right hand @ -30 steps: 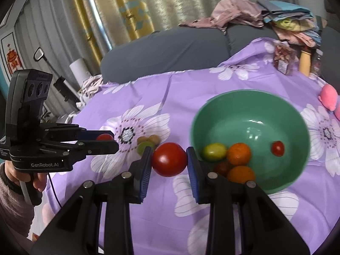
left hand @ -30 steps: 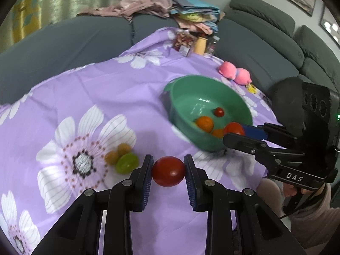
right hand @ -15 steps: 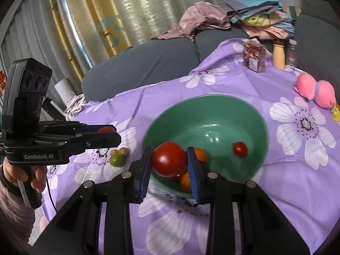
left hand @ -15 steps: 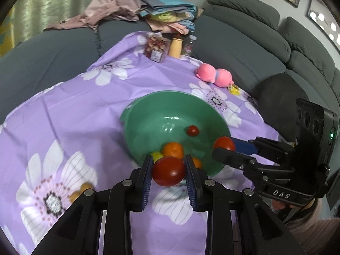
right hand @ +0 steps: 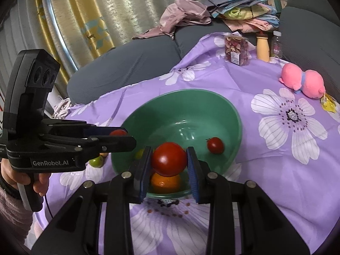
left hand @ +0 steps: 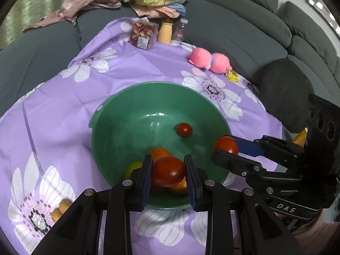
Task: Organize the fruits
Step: 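Open both grippers to drop the tomatoes into the green bowl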
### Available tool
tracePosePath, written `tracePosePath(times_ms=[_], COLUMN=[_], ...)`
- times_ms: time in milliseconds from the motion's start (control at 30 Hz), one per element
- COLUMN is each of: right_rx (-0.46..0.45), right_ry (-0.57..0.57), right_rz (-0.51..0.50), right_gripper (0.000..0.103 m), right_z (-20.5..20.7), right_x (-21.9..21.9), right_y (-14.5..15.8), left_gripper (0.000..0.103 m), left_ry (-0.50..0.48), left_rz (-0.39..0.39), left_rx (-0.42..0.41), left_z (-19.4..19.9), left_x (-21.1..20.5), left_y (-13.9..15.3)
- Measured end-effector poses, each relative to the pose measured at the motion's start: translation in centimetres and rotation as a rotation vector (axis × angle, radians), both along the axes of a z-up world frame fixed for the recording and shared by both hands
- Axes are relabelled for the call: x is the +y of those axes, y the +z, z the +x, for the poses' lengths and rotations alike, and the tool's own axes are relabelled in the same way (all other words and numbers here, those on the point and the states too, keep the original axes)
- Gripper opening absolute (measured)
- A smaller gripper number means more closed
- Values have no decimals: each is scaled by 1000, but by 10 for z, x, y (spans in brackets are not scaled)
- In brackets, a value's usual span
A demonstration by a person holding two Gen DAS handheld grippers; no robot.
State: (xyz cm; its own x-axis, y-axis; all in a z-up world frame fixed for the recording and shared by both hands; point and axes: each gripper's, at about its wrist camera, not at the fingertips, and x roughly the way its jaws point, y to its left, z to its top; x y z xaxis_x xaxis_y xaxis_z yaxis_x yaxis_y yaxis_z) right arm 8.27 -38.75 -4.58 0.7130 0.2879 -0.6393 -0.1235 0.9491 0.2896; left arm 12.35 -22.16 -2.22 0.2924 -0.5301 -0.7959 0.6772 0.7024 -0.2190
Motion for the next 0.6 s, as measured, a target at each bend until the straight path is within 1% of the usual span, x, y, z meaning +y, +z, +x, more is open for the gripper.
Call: tracePosePath(times_ms=[167,267,500,567,600], right_rx=[8,12,6,5,5], right_ry=[0,0,-3,-7,-10], right_rz=[-4,-6,-8,-8,-8], right_gripper=[33,35,34,36,39], right_z=[0,0,-3,-5,-5], right_x=[-1,0,0,-1,-1], right_y=[-2,-2,2,3,3], left_gripper=[30,30,30,33,40], left_ry=[-2,1,14,18,21], left_rz=[20,22,26,25,27], left_rx=[-3,-9,-32,-33,-38], left_z=[-2,-2,-7,-9,-11], left_x=[-3,-4,1,3,5], left_y=[-3,-1,6,8,9])
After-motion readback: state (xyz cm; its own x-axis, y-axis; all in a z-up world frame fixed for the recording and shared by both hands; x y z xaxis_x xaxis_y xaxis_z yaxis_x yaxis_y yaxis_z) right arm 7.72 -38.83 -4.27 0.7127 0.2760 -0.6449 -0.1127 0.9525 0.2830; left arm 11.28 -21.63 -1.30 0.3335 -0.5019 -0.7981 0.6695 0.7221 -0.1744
